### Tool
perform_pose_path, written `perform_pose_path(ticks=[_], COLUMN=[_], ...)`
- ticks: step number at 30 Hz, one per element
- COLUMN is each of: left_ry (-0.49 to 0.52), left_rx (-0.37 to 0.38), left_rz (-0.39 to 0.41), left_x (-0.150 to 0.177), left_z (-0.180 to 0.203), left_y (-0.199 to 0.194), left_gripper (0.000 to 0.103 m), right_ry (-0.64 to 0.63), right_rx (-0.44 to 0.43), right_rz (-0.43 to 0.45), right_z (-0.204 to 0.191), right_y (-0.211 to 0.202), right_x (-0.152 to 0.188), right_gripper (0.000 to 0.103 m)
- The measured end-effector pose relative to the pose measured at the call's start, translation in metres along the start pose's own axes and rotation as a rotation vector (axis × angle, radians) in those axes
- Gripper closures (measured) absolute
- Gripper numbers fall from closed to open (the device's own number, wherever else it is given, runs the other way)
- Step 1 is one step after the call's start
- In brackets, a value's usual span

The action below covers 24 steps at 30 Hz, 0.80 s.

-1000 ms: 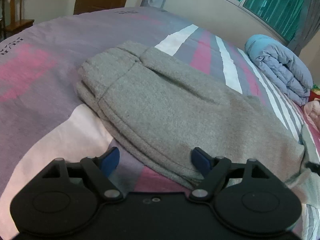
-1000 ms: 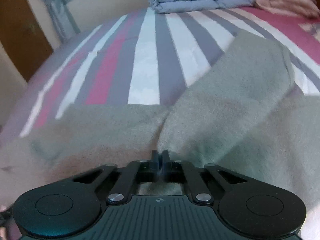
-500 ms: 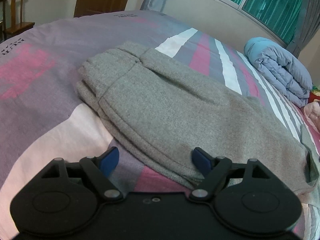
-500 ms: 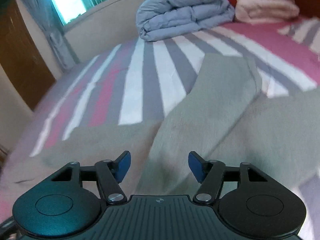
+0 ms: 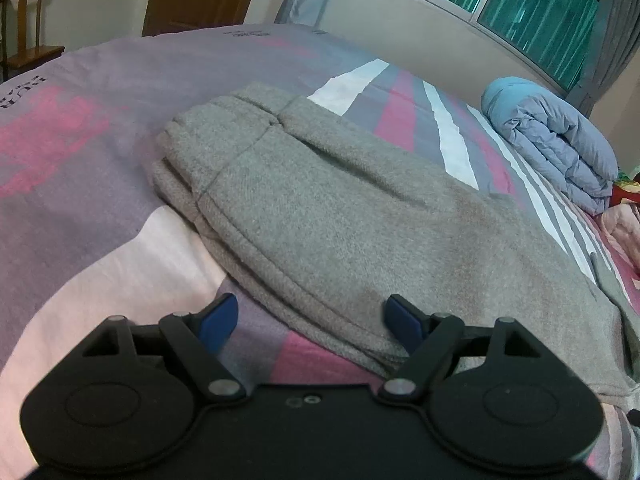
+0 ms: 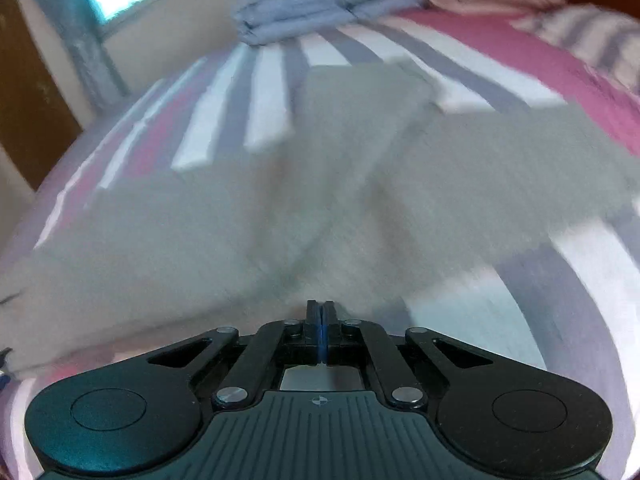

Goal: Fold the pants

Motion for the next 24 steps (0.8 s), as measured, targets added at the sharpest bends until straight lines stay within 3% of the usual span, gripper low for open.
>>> perform_pose_path(ticks=[4, 6, 7, 8, 9, 10, 12, 14, 16, 17, 18, 21, 24], left_ry=[0.003, 0.000, 0.001, 0.001, 0.000, 0.000, 0.001, 0.001, 0.001, 0.001, 0.001, 0.002, 0.005], left_rx=[0.002, 0.000, -0.003, -0.005, -0.004, -0.004, -0.003, 0.000, 0.003, 0.003, 0.003, 0.002, 0.000], left_rz=[0.003, 0.006, 0.008, 0.010, 0.010, 0.009, 0.006, 0.000, -0.002, -0.001, 0.001, 0.006, 0.006], left_x=[0.000, 0.001, 0.001, 0.002, 0.002, 0.002, 0.002, 0.002, 0.001, 0.001, 0.002, 0.002, 0.002], left_z=[0.000, 0.001, 0.001, 0.002, 0.002, 0.002, 0.003, 0.002, 0.002, 0.001, 0.001, 0.001, 0.002], left_y=[0.001, 0.000, 0.000, 0.000, 0.000, 0.000, 0.001, 0.001, 0.001, 0.001, 0.001, 0.001, 0.002], left_gripper=[0.028, 0.028, 0.028, 0.028, 0.028, 0.028, 0.028, 0.028, 0.028, 0.028, 0.028, 0.028, 0.028], right_ry=[0.065, 0.029, 0.005, -0.024, -0.064, -0.112, -0.181, -0.222, -0.249, -0.249, -0.242, -0.080, 0.096], right_rx=[-0.058, -0.063, -0.054, -0.051, -0.042, -0.025, 0.002, 0.035, 0.088, 0.102, 0.105, 0.052, -0.032], right_rz=[0.123, 0.160, 0.172, 0.180, 0.188, 0.201, 0.176, 0.116, 0.092, 0.094, 0.099, 0.132, 0.109], right_z=[0.013, 0.003, -0.005, -0.013, -0.023, -0.033, -0.047, -0.055, -0.051, -0.045, -0.037, 0.009, 0.054], right_y=[-0.025, -0.030, -0.029, -0.026, -0.022, -0.016, 0.000, 0.021, 0.034, 0.036, 0.034, 0.011, -0.005], right_x=[-0.010, -0.027, -0.037, -0.046, -0.055, -0.063, -0.073, -0.080, -0.080, -0.078, -0.076, -0.066, -0.038], right_gripper=[0.102, 0.095, 0.072, 0.040, 0.033, 0.032, 0.037, 0.067, 0.075, 0.091, 0.100, 0.100, 0.099])
Point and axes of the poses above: each gripper's, at about its wrist camera, not at the fingertips, and y roughly the way its jaws point, z to its right, x to its underside, the point moved 4 cm from there along y, roughly the way its jaws point, and after that the axes turned 5 degrees about -z, right-handed, at the moved point
